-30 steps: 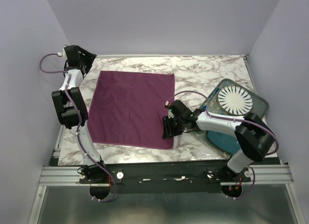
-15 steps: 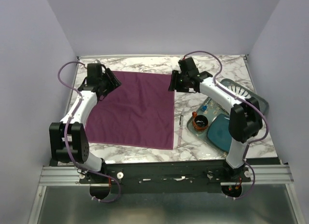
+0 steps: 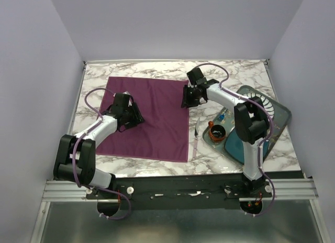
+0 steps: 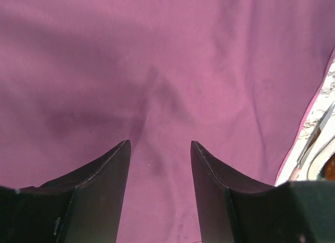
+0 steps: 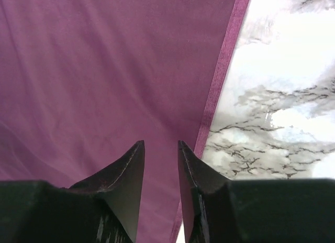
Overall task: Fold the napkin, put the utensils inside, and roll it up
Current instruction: Flatten the napkin out, then fold the napkin
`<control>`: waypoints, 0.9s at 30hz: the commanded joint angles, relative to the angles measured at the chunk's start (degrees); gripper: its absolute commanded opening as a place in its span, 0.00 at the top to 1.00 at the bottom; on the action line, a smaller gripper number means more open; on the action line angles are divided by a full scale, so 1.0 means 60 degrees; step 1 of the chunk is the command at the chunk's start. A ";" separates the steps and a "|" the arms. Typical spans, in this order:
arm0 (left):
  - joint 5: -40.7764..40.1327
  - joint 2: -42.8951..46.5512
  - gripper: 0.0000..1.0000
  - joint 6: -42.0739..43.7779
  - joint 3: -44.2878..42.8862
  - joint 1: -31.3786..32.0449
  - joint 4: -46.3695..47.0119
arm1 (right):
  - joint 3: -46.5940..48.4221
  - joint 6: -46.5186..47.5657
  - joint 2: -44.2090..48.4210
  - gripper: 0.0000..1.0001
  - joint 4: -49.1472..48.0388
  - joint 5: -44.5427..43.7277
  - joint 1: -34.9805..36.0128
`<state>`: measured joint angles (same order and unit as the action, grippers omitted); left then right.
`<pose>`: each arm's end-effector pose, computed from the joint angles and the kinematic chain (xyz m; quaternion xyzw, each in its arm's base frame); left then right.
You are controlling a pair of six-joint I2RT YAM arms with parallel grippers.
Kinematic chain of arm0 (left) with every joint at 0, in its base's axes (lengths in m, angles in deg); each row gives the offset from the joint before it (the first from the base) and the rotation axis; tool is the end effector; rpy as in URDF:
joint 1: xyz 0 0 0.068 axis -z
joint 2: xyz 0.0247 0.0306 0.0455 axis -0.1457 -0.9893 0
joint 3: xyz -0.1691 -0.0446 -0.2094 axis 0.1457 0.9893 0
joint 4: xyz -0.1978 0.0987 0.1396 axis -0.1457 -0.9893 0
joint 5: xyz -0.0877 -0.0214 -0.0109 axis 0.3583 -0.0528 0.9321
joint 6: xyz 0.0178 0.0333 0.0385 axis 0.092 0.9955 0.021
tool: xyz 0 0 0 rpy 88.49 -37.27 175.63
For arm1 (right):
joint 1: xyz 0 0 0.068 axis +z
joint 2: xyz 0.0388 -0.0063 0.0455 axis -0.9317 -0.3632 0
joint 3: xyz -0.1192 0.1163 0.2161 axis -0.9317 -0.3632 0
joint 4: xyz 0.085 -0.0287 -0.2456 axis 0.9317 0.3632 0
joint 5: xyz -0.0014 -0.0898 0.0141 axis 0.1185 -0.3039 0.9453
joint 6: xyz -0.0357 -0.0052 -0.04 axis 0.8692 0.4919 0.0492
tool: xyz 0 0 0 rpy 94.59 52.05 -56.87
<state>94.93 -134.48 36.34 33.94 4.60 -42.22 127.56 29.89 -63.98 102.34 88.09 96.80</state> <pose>0.2760 -0.0689 0.1944 -0.1779 0.9261 -0.2006 0.2656 0.3963 0.2162 0.1944 -0.0272 0.9589 0.1779 0.2195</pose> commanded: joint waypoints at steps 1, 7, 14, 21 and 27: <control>0.0031 0.0189 0.42 -0.0372 0.0374 0.0211 0.0760 | 0.0024 0.0483 -0.0436 0.60 -0.0114 0.0118 0.0049; -0.0144 0.0716 0.40 -0.0226 0.0098 0.0795 0.0424 | 0.0668 0.0513 -0.1153 0.60 -0.0041 0.0176 -0.0155; -0.0584 0.1551 0.32 -0.0211 -0.0020 0.2246 -0.0308 | 0.2146 0.0776 -0.1959 0.59 0.0851 0.0411 -0.0581; -0.0701 0.2152 0.32 -0.0342 -0.0094 0.2950 -0.0734 | 0.2471 0.1523 -0.0966 0.48 0.1453 -0.0205 -0.0625; -0.1301 0.2605 0.32 -0.0430 -0.0124 0.2893 -0.1495 | -0.0246 0.1625 0.1448 0.32 0.0766 0.0587 -0.0143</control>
<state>91.74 -122.09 34.73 34.51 22.52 -46.11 136.17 37.54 -66.89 108.26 88.92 93.10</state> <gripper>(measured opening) 0.676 0.628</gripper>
